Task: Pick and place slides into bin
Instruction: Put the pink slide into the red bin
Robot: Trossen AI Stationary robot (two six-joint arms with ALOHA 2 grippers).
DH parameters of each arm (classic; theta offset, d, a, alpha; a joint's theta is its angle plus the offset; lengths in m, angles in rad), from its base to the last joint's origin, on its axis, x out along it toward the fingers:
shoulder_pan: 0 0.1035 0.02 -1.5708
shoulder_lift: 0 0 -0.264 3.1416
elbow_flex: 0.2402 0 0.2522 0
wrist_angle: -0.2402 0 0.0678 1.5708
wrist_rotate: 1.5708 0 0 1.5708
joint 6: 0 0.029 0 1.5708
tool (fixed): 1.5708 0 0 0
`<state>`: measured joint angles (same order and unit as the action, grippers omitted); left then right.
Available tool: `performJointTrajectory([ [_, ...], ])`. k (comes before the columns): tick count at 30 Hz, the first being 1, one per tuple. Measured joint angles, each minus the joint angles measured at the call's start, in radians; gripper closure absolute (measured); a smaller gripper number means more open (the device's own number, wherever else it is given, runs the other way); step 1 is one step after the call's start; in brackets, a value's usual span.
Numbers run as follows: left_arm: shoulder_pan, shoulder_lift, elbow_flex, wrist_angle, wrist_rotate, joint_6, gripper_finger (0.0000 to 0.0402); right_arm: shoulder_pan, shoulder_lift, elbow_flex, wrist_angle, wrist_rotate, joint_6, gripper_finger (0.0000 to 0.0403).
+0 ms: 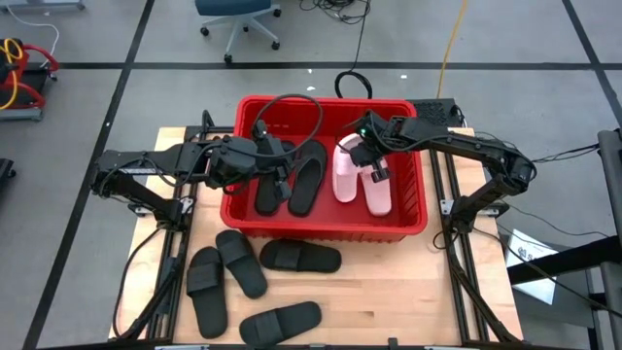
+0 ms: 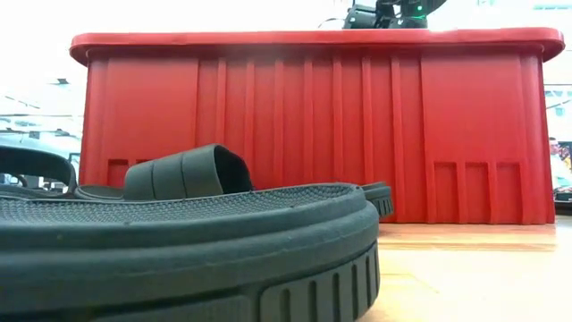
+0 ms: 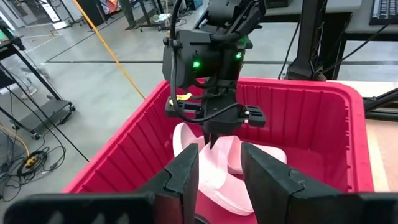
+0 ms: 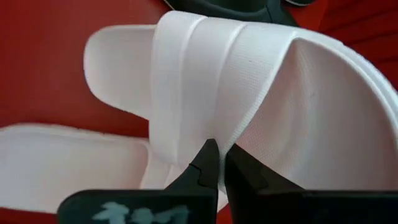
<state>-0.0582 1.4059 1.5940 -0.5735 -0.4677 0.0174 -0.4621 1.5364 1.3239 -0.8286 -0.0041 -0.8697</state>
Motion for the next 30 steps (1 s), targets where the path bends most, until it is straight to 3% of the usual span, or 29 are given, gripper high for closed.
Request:
performJointTrajectory([
  [23, 0.0, 0.0, 0.0, -0.002, 0.0, 0.013, 0.0279, -0.01, 0.001, -0.001, 0.043, 0.003, 0.019, 0.0391],
  [30, 0.0, 0.0, 0.0, -0.003, 0.0, 0.013, 0.0279, -0.01, 0.001, -0.001, 0.048, 0.005, 0.019, 0.0358],
])
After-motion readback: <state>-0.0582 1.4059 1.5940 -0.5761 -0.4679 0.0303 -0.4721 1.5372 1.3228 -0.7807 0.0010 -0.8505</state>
